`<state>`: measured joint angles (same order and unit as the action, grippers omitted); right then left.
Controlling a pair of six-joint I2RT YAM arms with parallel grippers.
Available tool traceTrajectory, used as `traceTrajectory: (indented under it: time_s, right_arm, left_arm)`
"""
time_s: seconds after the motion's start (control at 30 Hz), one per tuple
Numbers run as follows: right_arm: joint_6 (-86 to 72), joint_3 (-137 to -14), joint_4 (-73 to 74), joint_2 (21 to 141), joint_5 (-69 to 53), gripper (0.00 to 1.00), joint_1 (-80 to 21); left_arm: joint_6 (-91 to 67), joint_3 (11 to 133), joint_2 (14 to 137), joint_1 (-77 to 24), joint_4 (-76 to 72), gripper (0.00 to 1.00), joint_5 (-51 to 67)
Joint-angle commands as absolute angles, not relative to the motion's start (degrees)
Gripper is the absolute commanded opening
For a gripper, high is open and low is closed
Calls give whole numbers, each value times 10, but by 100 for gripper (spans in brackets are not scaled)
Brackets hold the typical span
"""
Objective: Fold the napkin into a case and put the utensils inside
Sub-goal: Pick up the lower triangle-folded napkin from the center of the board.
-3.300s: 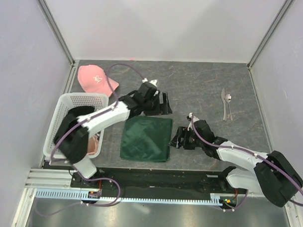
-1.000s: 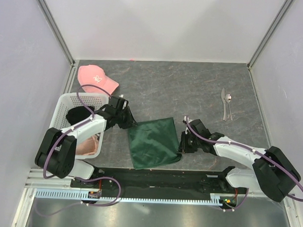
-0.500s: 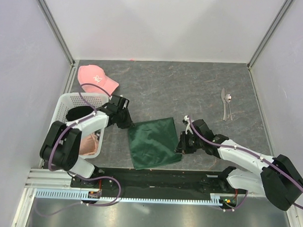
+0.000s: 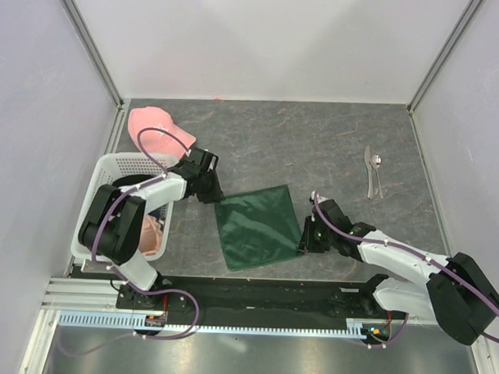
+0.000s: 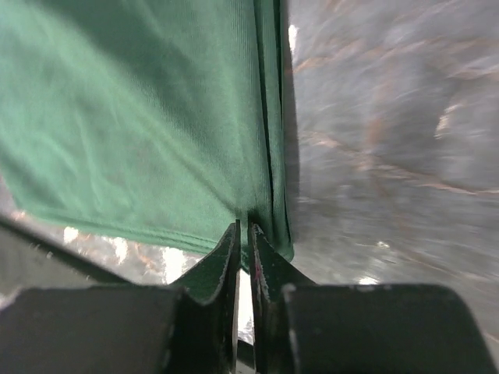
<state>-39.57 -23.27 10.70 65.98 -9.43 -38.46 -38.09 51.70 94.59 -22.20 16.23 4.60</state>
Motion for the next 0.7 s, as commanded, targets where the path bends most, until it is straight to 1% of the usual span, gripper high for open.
traceTrajectory:
  time_s: [0.0, 0.03, 0.07, 0.13, 0.17, 0.23, 0.27, 0.33, 0.37, 0.4, 0.43, 0.47, 0.5, 0.53, 0.57, 0.6, 0.67]
  right_arm:
    - [-350, -319, 205, 642, 18, 15, -385]
    - [-344, -334, 212, 642, 23, 16, -388]
    - [-333, -365, 226, 645, 27, 17, -395]
    - [-328, -397, 240, 664, 46, 21, -408]
    - [-326, -428, 248, 673, 52, 28, -427]
    - [-331, -457, 249, 710, 68, 34, -467]
    - [-335, -490, 250, 727, 72, 39, -483]
    - [-347, -530, 250, 788, 89, 45, -519]
    - [-353, -573, 252, 812, 104, 48, -554]
    - [-359, -597, 257, 861, 111, 50, -571]
    - [-369, -622, 264, 887, 119, 53, -587]
    - [-373, -672, 281, 913, 140, 57, -617]
    - [-377, -696, 288, 960, 148, 59, -633]
    - [-383, -718, 294, 982, 158, 61, -647]
    - [-388, -758, 307, 1003, 170, 65, -673]
    - [-391, -775, 313, 1039, 177, 67, -685]
    - [-401, -820, 336, 1070, 191, 70, -714]
  left_arm:
    - [-356, 534, 846, -220, 176, 31, 49]
    - [-358, 532, 822, -219, 184, 37, 48]
    - [-359, 528, 802, -218, 204, 41, 42]
    - [-356, 530, 738, -217, 238, 50, 10]
    - [-354, 533, 719, -216, 252, 51, 3]
    - [-351, 533, 662, -212, 294, 53, -27]
    - [-353, 534, 642, -211, 310, 54, -34]
    - [-366, 533, 590, -205, 346, 56, -47]
    - [-373, 530, 573, -203, 357, 56, -52]
    - [-389, 527, 557, -200, 366, 57, -59]
    - [-397, 528, 539, -195, 389, 60, -65]
    - [-403, 532, 513, -193, 398, 61, -69]
    - [-410, 534, 499, -190, 409, 62, -71]
    - [-413, 546, 491, -185, 428, 65, -80]
    - [-415, 553, 482, -185, 439, 65, -83]
    - [-415, 560, 481, -182, 448, 66, -88]
    - [-415, 580, 483, -178, 473, 66, -91]
